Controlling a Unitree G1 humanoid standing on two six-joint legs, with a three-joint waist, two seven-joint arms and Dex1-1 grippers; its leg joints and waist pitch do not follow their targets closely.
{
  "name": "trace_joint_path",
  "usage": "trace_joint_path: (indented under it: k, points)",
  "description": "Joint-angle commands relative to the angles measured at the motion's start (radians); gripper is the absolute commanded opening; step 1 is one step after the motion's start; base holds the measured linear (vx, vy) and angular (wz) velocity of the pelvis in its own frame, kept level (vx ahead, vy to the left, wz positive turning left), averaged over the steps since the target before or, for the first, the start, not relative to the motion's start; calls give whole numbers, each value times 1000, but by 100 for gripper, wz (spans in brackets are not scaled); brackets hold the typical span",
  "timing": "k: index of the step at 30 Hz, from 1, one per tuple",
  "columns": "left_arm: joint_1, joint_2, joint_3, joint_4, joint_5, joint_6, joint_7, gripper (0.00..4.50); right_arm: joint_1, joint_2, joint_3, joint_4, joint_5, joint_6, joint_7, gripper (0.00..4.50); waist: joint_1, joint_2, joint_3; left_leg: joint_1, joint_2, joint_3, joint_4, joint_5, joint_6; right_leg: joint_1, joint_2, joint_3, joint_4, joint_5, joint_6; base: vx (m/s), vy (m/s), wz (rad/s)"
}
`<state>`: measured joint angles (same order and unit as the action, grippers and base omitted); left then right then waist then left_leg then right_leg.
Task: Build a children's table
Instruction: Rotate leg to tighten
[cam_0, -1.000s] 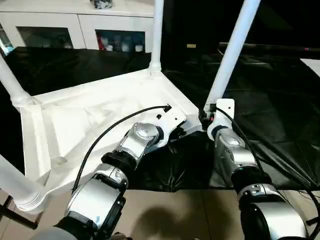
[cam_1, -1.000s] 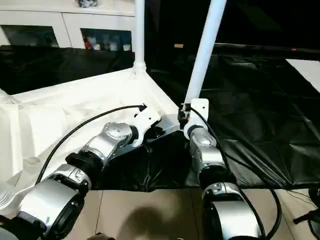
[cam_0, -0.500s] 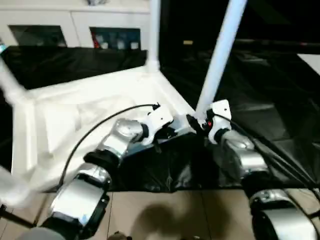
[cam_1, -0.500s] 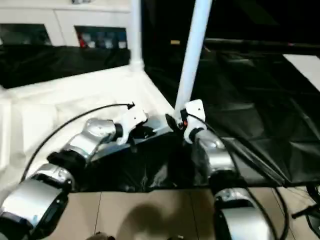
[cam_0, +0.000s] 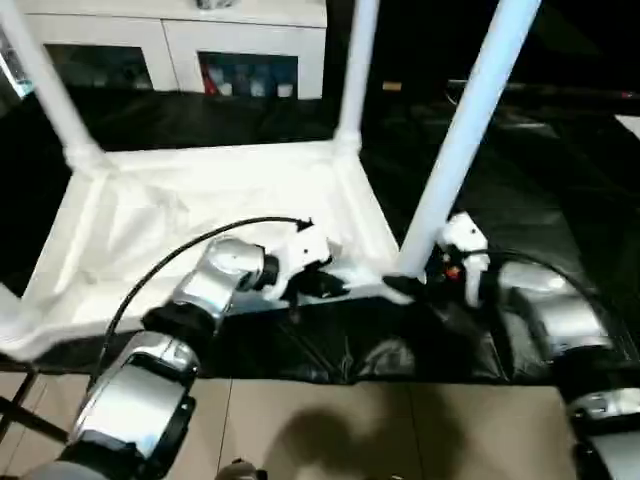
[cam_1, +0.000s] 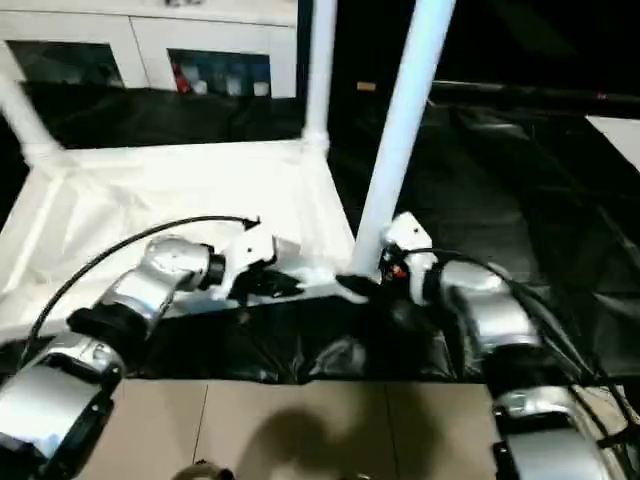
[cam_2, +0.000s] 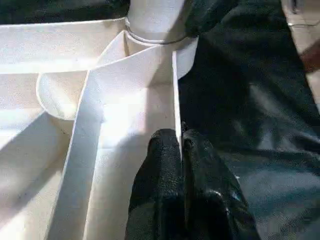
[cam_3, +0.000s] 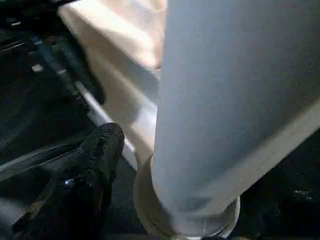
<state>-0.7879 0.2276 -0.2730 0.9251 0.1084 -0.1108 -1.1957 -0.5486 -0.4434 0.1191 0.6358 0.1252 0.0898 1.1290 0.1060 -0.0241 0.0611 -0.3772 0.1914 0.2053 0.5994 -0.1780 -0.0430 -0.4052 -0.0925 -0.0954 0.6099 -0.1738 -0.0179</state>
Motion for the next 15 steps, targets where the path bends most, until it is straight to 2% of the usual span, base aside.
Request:
trace_joint_path:
  k: [1,8,9,15]
  points:
    - [-13,-23,-18,-43,-16,-24,-21,0,6,11,52,-34,10,19,69,307,2,-10,-70,20,55,-23,-69,-215,61,50,-75,57,-77,-242,-231,0,0,0]
    - [-22,-22,-17,-34,-16,-28,-33,0,8,13,76,-40,-9,20,91,252,6,-10,-73,19,55,-24,-69,-194,57,50,-76,56,-73,-218,-232,0,0,0]
    - [-22,-22,-17,-34,-16,-28,-33,0,8,13,76,-40,-9,20,91,233,6,-10,-73,18,55,-24,-68,-188,59,51,-76,56,-72,-210,-234,0,0,0]
    - [-24,-23,-11,-26,-12,-31,-39,0,15,21,73,-48,-7,29,104,199,7,-9,-71,19,55,-24,-69,-207,54,50,-76,56,-76,-240,-226,0,0,0]
